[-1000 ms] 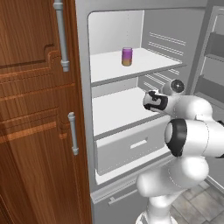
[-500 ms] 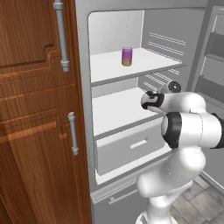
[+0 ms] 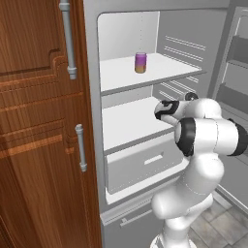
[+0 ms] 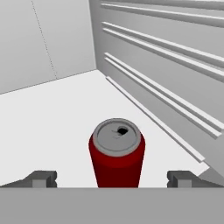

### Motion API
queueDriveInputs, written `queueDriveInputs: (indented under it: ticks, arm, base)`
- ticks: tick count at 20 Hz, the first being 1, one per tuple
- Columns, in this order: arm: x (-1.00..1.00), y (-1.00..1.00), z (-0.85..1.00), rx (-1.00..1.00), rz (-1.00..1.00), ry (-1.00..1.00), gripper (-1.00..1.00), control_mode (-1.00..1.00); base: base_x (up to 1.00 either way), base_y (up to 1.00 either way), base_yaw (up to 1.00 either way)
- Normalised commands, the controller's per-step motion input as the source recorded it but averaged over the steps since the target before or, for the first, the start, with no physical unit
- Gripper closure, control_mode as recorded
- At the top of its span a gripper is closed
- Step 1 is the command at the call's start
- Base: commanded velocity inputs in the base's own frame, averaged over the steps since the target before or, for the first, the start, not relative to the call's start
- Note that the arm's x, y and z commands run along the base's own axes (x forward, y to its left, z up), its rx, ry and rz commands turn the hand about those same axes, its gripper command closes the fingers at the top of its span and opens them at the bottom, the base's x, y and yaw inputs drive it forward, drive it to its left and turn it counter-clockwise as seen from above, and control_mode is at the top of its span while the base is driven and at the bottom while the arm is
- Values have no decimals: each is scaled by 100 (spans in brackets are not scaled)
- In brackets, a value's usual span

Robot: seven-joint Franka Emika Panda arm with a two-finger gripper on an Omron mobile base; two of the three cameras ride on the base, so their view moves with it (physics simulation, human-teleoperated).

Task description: Open the fridge, grab two sodas, and place both sodas inside the bowl with ice on the dining counter.

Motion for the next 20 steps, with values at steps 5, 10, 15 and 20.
queueDriveInputs:
  ticks: [5,10,15,20]
  arm:
    - [14,-8,-13,0,0,2,-100,-100]
    - [9,-5,-1,0,0,1,-100,-100]
    - [8,-4,-3,0,0,2,-100,-100]
    - [18,1,-8,0,0,3,-100,-100]
  base:
    - [0,0,0]
    - [0,0,0]
    - [0,0,0]
    - [0,0,0]
